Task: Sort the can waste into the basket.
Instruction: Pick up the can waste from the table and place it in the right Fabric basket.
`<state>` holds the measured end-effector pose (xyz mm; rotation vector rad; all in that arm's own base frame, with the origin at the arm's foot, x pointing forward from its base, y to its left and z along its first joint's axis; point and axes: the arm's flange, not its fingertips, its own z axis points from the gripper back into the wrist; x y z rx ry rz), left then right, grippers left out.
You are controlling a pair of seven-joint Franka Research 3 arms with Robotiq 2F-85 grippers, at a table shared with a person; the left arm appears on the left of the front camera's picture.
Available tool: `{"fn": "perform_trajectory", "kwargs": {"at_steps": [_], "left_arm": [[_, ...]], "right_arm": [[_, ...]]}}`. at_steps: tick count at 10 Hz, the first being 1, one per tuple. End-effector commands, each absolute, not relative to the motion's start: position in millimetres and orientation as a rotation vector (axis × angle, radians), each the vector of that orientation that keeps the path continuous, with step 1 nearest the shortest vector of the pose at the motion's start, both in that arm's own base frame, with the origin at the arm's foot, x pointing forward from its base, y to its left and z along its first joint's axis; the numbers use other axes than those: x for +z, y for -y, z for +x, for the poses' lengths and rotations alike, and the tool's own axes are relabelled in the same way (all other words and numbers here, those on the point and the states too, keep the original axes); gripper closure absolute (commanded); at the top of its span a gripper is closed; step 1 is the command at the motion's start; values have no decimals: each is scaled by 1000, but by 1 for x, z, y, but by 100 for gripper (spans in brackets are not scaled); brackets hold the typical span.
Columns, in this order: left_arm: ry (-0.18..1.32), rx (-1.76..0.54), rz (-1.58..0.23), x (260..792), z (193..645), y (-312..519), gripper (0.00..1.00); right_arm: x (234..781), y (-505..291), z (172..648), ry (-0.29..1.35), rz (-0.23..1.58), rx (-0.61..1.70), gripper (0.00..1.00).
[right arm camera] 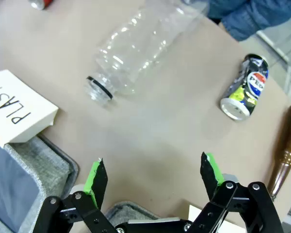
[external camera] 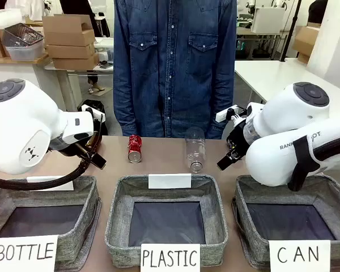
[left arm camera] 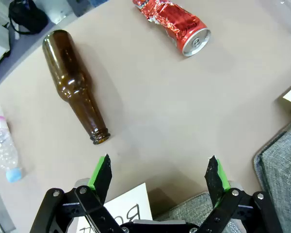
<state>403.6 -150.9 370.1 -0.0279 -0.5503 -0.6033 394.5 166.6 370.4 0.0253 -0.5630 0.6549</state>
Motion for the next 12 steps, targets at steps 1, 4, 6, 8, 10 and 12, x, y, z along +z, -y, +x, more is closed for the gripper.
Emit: {"fn": "perform_trajectory", "kwargs": {"at_steps": [1, 4, 6, 8, 10, 12], "left_arm": [[551, -603, -28, 370, 404, 151, 0], [551, -603, -28, 370, 404, 151, 0], [551, -603, -28, 370, 404, 151, 0], [551, -603, -28, 370, 404, 151, 0], [550, -603, -28, 370, 404, 151, 0], [416, -683, 6, 419, 369, 116, 0]], "right_arm": [[371, -167, 395, 564, 25, 655, 0], [371, -167, 395, 564, 25, 655, 0], [371, -167, 395, 564, 25, 655, 0], [371, -167, 395, 564, 25, 655, 0], [370, -167, 394, 563, 25, 655, 0], [443, -137, 354, 508, 86, 631, 0]]}}
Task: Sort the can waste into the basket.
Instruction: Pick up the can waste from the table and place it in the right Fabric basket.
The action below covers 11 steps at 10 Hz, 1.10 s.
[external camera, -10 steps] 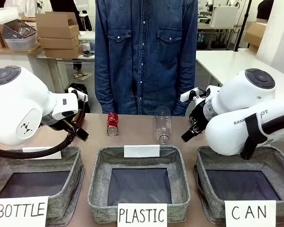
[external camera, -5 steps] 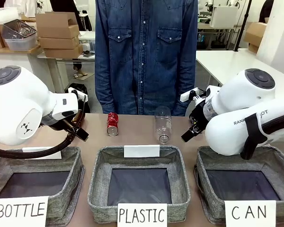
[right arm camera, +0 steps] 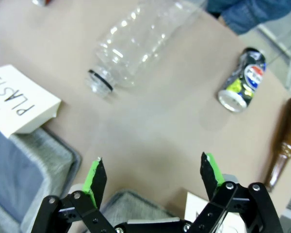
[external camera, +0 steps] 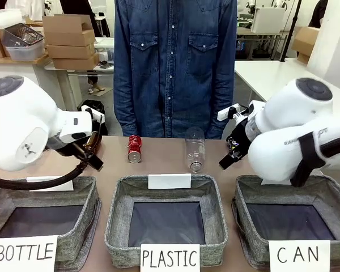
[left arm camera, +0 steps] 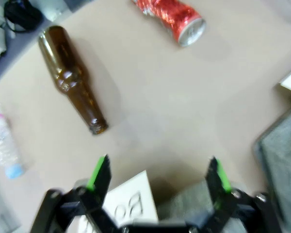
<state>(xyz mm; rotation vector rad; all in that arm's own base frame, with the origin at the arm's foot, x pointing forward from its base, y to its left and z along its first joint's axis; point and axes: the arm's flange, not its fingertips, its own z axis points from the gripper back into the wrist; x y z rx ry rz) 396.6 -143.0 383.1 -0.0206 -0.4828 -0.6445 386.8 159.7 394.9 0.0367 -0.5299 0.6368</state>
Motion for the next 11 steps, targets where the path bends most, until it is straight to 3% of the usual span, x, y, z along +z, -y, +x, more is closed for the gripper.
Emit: {"fn": "perform_trajectory", "kwargs": {"at_steps": [1, 3, 4, 5, 6, 7, 8, 9, 10, 11], "left_arm": [[489, -734, -32, 455, 328, 93, 0], [663, -793, -92, 488, 270, 77, 0], [771, -724, -3, 481, 270, 90, 0], [579, -751, -25, 505, 347, 107, 0], [677, -751, -23, 542, 327, 100, 0], [526, -924, -394, 535, 337, 103, 0], [421, -922, -618, 537, 341, 85, 0], [321, -942, -912, 536, 345, 47, 0], [311, -833, -1064, 529, 345, 14, 0], [391, -701, -1235, 523, 340, -3, 0]], "right_arm": [[488, -110, 320, 575, 106, 599, 0], [528, -78, 271, 699, 118, 556, 0], [523, -82, 263, 754, 13, 553, 0], [533, -108, 328, 640, 113, 558, 0], [567, -93, 303, 708, 94, 549, 0], [561, -90, 307, 662, 263, 543, 0], [565, -71, 300, 633, 512, 469, 0], [573, -45, 292, 477, 773, 330, 0], [577, -18, 280, 348, 946, 210, 0], [572, 20, 273, 325, 1031, 2, 0]]}}
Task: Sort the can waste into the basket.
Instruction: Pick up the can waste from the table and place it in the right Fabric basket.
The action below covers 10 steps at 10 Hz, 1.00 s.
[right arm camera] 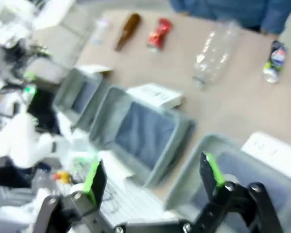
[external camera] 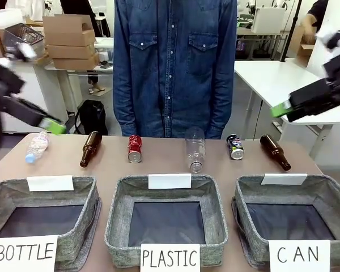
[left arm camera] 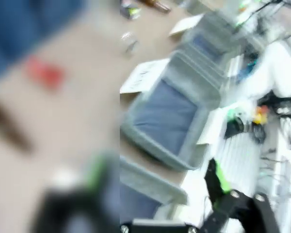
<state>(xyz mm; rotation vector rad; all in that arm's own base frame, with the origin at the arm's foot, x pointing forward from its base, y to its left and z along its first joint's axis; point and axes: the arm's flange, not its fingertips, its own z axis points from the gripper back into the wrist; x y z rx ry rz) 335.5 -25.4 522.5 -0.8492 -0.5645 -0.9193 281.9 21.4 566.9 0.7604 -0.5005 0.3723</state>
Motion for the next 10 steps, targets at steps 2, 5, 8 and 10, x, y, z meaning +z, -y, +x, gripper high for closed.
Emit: {"fn": "perform_trajectory", "kwargs": {"at_steps": [2, 5, 8, 10], "left_arm": [[535, -465, -1457, 509, 337, -38, 0], [559, -202, -1403, 499, 345, -63, 0], [589, -330, -1474, 490, 340, -85, 0], [589, -330, -1474, 490, 340, -85, 0]], "right_arm": [[550, 79, 268, 374, 1165, -225, 0], [541, 94, 259, 520, 1143, -251, 0], [539, 124, 262, 424, 1157, -247, 0], [539, 124, 262, 424, 1157, -247, 0]]}}
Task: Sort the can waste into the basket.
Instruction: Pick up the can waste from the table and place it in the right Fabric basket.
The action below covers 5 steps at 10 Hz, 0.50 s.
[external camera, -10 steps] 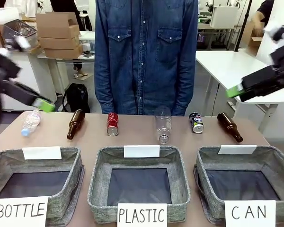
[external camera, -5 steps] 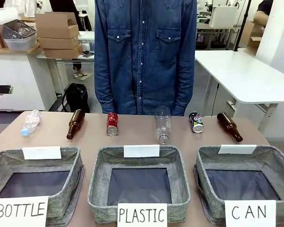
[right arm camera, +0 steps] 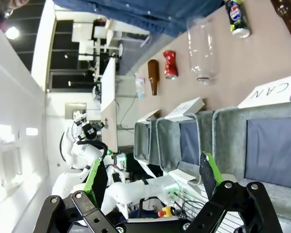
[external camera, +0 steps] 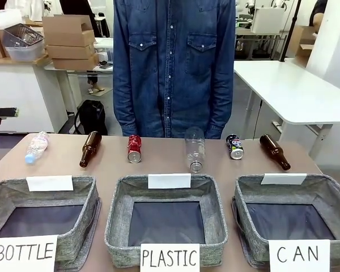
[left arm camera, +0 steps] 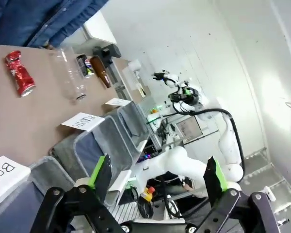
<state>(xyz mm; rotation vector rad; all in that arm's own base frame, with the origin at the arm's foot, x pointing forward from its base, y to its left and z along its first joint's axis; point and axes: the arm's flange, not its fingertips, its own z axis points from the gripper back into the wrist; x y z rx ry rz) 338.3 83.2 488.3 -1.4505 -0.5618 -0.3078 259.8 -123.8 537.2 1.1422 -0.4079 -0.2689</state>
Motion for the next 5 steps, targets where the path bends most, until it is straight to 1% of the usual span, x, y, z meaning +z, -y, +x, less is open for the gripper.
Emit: {"fn": "perform_trajectory", "kwargs": {"at_steps": [1, 3, 4, 5], "left_arm": [[589, -330, -1474, 490, 340, -85, 0], [589, -330, -1474, 490, 340, -85, 0], [589, -330, -1474, 490, 340, -85, 0], [589, -330, -1474, 490, 340, -85, 0]], "right_arm": [[539, 124, 262, 424, 1157, -247, 0], [535, 124, 259, 400, 1144, -268, 0], [542, 104, 280, 407, 1028, -210, 0], [546, 89, 301, 423, 955, -153, 0]]}}
